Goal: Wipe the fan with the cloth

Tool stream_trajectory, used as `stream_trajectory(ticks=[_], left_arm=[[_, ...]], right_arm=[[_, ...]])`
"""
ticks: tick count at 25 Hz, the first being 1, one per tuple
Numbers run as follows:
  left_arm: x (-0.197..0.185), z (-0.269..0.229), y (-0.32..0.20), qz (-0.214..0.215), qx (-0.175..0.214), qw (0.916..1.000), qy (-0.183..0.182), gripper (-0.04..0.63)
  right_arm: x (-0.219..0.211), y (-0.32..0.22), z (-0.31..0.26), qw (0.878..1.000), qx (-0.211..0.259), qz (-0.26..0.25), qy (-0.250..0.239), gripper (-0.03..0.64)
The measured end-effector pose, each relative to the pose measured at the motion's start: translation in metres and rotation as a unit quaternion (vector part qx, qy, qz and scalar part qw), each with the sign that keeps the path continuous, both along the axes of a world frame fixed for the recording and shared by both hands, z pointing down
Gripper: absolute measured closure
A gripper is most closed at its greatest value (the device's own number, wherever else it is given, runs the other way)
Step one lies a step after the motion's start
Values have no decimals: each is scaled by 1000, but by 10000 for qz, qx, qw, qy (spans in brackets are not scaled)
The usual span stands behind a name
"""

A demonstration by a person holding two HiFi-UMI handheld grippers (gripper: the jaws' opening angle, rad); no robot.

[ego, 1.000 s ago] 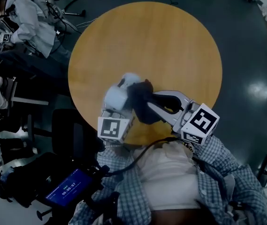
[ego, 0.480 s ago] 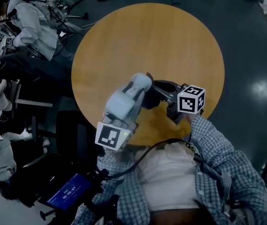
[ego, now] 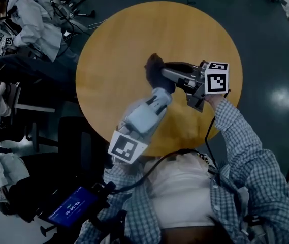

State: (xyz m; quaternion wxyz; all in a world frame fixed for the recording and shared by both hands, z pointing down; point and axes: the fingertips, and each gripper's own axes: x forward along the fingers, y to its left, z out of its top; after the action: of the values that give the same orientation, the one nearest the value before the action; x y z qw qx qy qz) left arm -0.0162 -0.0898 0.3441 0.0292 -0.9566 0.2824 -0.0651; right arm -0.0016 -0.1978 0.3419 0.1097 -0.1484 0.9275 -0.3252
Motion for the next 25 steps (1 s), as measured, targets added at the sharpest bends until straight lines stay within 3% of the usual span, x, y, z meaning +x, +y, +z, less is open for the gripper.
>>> stream_trajectory(ticks=[3, 5, 8, 11, 13, 19, 25], left_arm=[[3, 6, -2, 76, -4, 9998, -192, 453], [7, 14, -2, 207, 66, 9983, -538, 454], [13, 31, -1, 406, 266, 9936, -1025, 453], [15, 38, 3, 508, 397, 9918, -1106, 453], [20, 35, 6, 563, 388, 9919, -1070, 453], [23, 32, -1, 411, 282, 9942, -955, 453], [0, 74, -30, -40, -57, 9956, -933, 453]], right_arm=[[-8, 17, -8, 9955, 530, -290, 727, 540], [-16, 33, -4, 9811, 1051, -629, 1495, 540], [-29, 55, 20, 9376, 1735, -1227, 2751, 540], [-31, 54, 47, 8925, 2055, -1329, 3788, 543], [-27, 50, 65, 8774, 2015, -1310, 4153, 543], [3, 30, 106, 8926, 1240, -874, 4245, 543], [35, 13, 132, 9120, 512, -62, 4068, 543]])
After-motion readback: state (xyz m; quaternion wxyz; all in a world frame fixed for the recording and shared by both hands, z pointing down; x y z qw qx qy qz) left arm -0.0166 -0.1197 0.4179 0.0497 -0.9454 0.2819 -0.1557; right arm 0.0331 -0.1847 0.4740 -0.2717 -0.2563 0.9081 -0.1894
